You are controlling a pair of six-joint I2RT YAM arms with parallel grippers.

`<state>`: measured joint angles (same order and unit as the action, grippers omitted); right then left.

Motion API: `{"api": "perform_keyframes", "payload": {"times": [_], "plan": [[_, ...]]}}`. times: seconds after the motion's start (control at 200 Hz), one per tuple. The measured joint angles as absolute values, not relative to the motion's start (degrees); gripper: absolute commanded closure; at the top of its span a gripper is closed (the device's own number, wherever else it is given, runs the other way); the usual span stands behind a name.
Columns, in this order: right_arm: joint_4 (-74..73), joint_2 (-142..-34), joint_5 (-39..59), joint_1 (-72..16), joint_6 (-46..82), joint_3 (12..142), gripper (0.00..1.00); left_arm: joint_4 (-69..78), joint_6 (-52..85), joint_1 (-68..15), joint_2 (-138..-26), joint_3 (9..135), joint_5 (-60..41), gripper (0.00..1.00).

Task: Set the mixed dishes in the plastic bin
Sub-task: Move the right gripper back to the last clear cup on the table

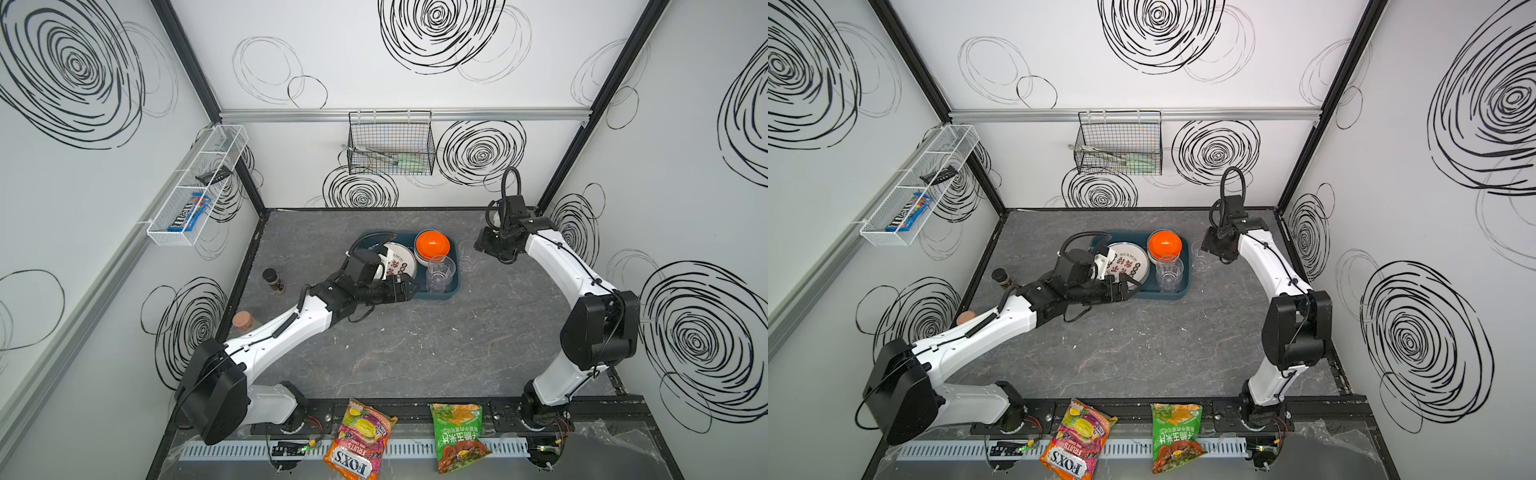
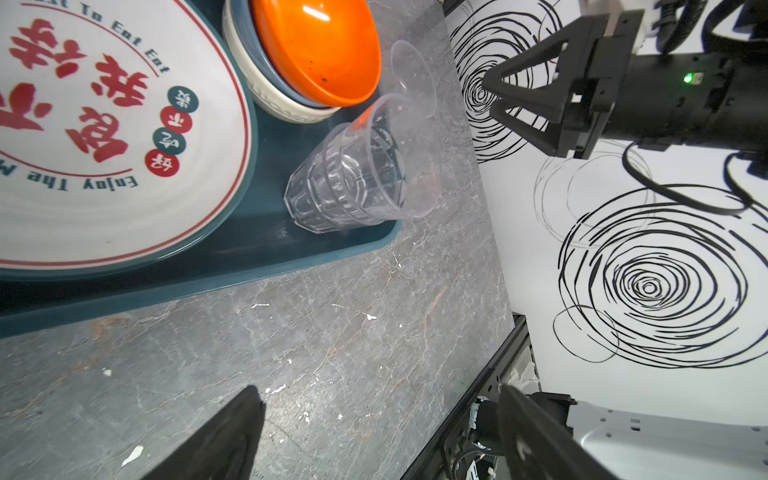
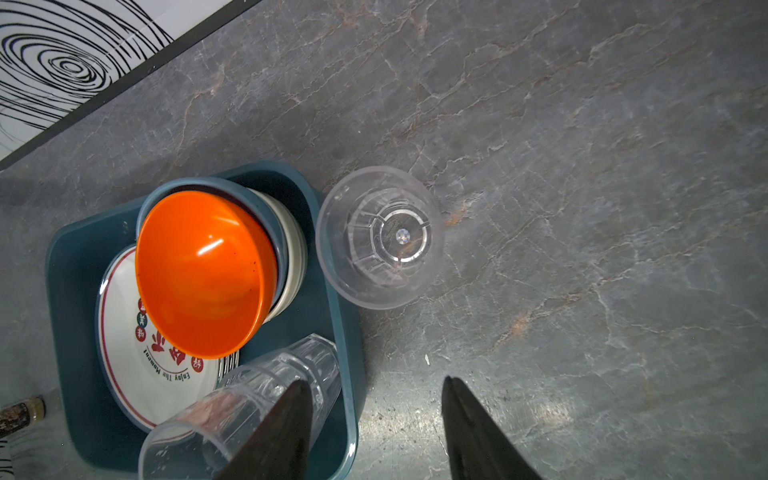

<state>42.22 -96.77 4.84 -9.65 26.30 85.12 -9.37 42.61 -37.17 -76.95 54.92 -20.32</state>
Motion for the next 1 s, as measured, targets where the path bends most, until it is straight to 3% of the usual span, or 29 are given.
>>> {"api": "perform_keyframes", "payload": {"times": [0.635,1.001], "plan": [[37.04,-107.98,9.04,-3.03,28.84,85.84,0.49,-9.32,42.04,-39.48,-79.96,57.19,-20.29,0.09],[35.73,-112.57,10.87,-2.94,29.5,87.46,0.61,-8.97,42.44,-39.59,-80.05,56.62,-20.29,0.1]]}}
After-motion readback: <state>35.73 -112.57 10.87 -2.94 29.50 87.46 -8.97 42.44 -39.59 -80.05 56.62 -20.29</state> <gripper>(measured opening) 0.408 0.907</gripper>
